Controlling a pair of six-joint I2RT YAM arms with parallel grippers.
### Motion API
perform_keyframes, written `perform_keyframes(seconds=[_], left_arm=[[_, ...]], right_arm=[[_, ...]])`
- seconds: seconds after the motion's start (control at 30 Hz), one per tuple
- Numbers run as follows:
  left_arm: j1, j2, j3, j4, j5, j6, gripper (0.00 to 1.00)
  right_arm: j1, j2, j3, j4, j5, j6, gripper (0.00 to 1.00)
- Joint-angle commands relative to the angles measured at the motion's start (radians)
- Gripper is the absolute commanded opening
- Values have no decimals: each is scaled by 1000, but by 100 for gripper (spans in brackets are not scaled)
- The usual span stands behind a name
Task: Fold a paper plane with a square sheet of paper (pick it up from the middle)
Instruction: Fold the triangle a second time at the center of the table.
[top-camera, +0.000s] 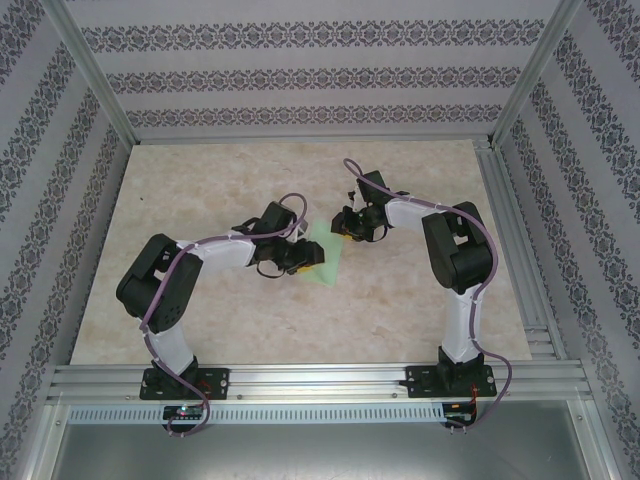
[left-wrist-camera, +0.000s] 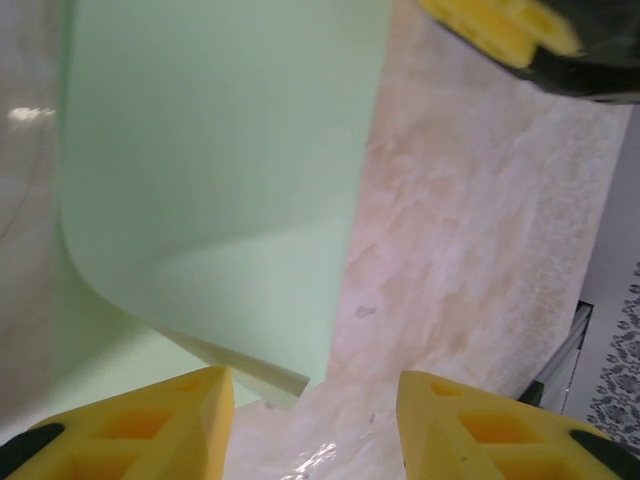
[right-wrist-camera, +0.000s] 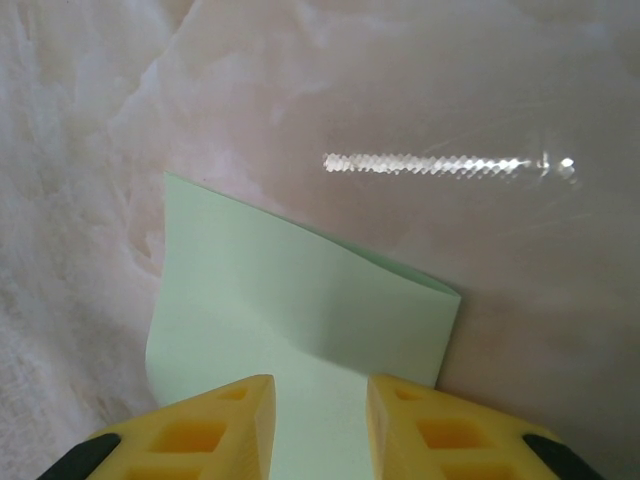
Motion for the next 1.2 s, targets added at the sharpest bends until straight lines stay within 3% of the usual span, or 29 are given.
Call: perform_keyframes(seconds=[0.0,0.3,0.47,0.57,0.83,1.17], left_arm=[[-18,27,45,59,32,2,49],[-26,80,74,73,23,12,51],[-26,84,67,61,-4,19,36],[-26,84,67,37,-27,32,28],[-25,85,59,25,-50,37,12],[-26,88,56,21,-55,39,5]], right_arm=[[10,24,11,6,-1,-13,31],[-2,-25,-9,32,-35,-8,31],[-20,-124,-57,67,-92,-20,34],[-16,-167,-71,2,-126,-74,37],[14,-231,-175,-52,-149,-126,44],[52,-169,-164,-5,-211,-119,37]])
